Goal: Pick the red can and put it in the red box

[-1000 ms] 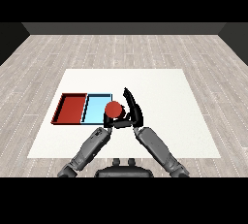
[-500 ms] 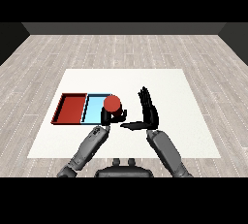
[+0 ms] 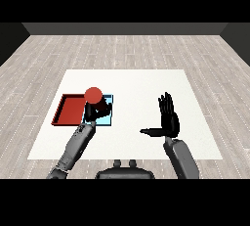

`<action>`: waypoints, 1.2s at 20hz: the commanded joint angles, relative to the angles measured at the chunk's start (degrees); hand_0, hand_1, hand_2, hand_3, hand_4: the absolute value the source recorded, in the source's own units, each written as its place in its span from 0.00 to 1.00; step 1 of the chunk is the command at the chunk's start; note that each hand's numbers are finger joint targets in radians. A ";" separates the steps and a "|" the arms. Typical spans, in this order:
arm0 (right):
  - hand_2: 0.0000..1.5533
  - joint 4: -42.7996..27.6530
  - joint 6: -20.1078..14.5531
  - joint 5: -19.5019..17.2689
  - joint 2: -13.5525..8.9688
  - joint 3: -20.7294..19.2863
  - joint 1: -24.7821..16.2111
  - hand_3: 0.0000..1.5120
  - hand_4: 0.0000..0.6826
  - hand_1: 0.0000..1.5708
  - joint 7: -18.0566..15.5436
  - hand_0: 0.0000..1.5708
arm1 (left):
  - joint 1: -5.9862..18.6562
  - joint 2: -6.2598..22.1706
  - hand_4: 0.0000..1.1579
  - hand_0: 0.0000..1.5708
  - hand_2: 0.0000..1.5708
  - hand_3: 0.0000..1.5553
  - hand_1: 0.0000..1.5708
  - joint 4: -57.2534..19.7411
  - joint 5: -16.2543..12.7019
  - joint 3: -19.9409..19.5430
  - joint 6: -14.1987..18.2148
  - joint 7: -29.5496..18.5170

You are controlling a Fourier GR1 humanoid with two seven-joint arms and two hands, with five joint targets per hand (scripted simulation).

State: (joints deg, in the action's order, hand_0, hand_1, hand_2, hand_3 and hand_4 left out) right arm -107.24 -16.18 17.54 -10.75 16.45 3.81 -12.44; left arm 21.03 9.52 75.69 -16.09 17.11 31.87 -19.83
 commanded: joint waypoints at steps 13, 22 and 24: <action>0.00 6.84 6.03 3.63 -1.53 -7.21 -8.23 0.00 0.00 0.00 -6.07 0.00 | 1.43 20.90 0.93 1.00 0.99 0.97 1.00 -21.32 7.09 -9.90 -4.22 11.04; 0.00 11.93 7.24 3.71 -0.90 -8.36 -4.61 0.00 0.00 0.00 -6.97 0.00 | 10.78 21.44 0.77 0.60 0.54 0.43 0.60 -52.00 13.78 -8.17 -6.36 15.84; 0.00 14.62 6.45 2.27 -0.29 -8.77 -3.40 0.00 0.00 0.00 -8.79 0.00 | 13.75 21.11 0.67 0.40 0.38 0.00 0.40 -56.97 13.52 -8.55 -9.96 16.94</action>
State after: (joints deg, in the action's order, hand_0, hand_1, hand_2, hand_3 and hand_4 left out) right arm -95.59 -9.65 21.40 -11.89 7.37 -0.04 -18.91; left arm 30.42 30.94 28.95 -3.83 8.67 24.76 -4.52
